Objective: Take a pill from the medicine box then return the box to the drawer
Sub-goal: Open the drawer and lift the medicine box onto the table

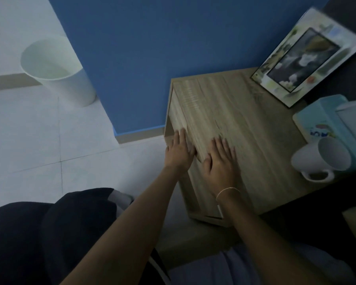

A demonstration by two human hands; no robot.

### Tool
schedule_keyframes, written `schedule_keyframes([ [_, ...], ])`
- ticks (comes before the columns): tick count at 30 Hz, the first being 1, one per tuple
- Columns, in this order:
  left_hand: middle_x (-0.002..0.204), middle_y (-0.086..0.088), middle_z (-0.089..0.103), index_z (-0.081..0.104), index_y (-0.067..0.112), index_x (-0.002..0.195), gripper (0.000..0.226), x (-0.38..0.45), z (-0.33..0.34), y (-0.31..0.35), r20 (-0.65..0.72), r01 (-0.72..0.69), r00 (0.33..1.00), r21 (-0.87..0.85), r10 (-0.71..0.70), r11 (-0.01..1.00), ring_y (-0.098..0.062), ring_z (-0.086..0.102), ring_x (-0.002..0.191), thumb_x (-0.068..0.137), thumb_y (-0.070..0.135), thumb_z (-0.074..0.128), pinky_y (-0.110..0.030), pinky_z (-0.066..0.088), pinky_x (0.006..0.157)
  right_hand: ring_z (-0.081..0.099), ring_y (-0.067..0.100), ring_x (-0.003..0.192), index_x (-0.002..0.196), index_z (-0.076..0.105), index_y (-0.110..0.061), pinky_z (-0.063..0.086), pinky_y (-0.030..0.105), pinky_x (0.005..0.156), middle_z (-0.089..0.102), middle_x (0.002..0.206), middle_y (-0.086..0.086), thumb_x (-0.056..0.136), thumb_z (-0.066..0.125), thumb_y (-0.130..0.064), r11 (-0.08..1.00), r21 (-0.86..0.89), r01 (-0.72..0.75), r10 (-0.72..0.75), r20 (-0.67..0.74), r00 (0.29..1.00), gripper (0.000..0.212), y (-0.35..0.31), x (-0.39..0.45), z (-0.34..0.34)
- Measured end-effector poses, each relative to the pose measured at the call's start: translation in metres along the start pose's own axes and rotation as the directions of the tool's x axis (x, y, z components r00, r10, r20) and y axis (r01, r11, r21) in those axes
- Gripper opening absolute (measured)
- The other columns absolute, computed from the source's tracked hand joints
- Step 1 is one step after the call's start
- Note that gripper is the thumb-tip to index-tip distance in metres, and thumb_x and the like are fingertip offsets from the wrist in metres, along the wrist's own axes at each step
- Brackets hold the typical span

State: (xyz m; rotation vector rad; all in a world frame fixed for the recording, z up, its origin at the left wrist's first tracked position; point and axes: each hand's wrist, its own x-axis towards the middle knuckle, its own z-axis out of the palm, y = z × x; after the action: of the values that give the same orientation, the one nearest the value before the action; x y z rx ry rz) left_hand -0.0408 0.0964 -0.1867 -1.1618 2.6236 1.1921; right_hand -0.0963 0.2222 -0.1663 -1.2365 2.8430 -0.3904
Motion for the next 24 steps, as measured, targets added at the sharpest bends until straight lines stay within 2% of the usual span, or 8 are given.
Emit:
schedule_keyframes([
  [6, 0.162, -0.009, -0.001, -0.008, 0.009, 0.15, 0.094, 0.011, 0.003, 0.0, -0.02, -0.039, 0.999, 0.011, 0.04, 0.999, -0.031, 0.015, 0.146, 0.088, 0.044, 0.054, -0.048, 0.022, 0.118, 0.025, 0.023, 0.145, 0.145, 0.035, -0.01, 0.018, 0.048, 0.12, 0.037, 0.153, 0.011, 0.093, 0.024, -0.032, 0.999, 0.033, 0.001, 0.0, -0.031, 1.0, 0.058, 0.002, -0.002, 0.0],
  [11, 0.161, -0.014, -0.004, -0.011, 0.007, 0.149, 0.097, 0.001, -0.006, -0.004, -0.133, -0.072, 0.988, 0.062, 0.08, 0.995, -0.034, 0.019, 0.145, 0.087, 0.045, 0.054, -0.049, 0.026, 0.115, 0.022, 0.021, 0.146, 0.146, 0.034, -0.01, 0.016, 0.046, 0.121, 0.035, 0.154, 0.01, 0.093, 0.028, -0.029, 0.997, 0.074, -0.007, 0.009, -0.033, 0.999, 0.056, 0.002, -0.003, 0.001],
  [13, 0.161, -0.014, -0.007, -0.011, 0.008, 0.149, 0.097, -0.005, -0.013, -0.009, -0.169, -0.079, 0.981, 0.124, 0.1, 0.989, -0.034, 0.016, 0.146, 0.087, 0.041, 0.056, -0.049, 0.024, 0.116, 0.023, 0.022, 0.146, 0.145, 0.035, -0.01, 0.016, 0.045, 0.121, 0.036, 0.154, 0.009, 0.093, 0.03, -0.029, 0.998, 0.071, -0.001, 0.003, -0.036, 0.999, 0.055, 0.002, -0.003, 0.002],
  [16, 0.16, -0.012, -0.014, -0.014, 0.009, 0.149, 0.095, -0.013, -0.027, -0.021, -0.169, -0.095, 0.975, 0.276, 0.146, 0.956, -0.032, -0.005, 0.148, 0.089, 0.036, 0.055, -0.047, 0.009, 0.122, 0.025, 0.023, 0.145, 0.144, 0.037, -0.01, 0.016, 0.045, 0.121, 0.038, 0.153, 0.01, 0.093, 0.031, -0.029, 0.997, 0.077, 0.0, 0.003, -0.041, 0.999, 0.055, 0.001, -0.002, 0.0],
  [18, 0.159, -0.014, -0.017, -0.015, 0.007, 0.148, 0.092, -0.018, -0.036, -0.031, -0.153, -0.099, 0.973, 0.399, 0.172, 0.912, -0.031, -0.012, 0.147, 0.09, 0.035, 0.051, -0.047, 0.001, 0.12, 0.026, 0.024, 0.145, 0.144, 0.036, -0.011, 0.015, 0.043, 0.121, 0.038, 0.153, 0.01, 0.093, 0.031, -0.029, 0.997, 0.075, 0.001, 0.001, -0.034, 0.999, 0.055, 0.001, -0.001, -0.002],
  [24, 0.16, -0.016, -0.013, -0.012, 0.003, 0.148, 0.079, -0.036, -0.063, -0.064, -0.128, -0.001, 0.988, 0.565, 0.089, 0.825, -0.028, -0.01, 0.148, 0.095, 0.034, 0.037, -0.043, 0.0, 0.12, 0.03, 0.026, 0.143, 0.141, 0.042, -0.009, 0.02, 0.046, 0.12, 0.041, 0.15, 0.012, 0.09, 0.034, -0.026, 0.998, 0.069, 0.002, 0.001, -0.046, 0.999, 0.054, -0.002, -0.002, -0.006],
])
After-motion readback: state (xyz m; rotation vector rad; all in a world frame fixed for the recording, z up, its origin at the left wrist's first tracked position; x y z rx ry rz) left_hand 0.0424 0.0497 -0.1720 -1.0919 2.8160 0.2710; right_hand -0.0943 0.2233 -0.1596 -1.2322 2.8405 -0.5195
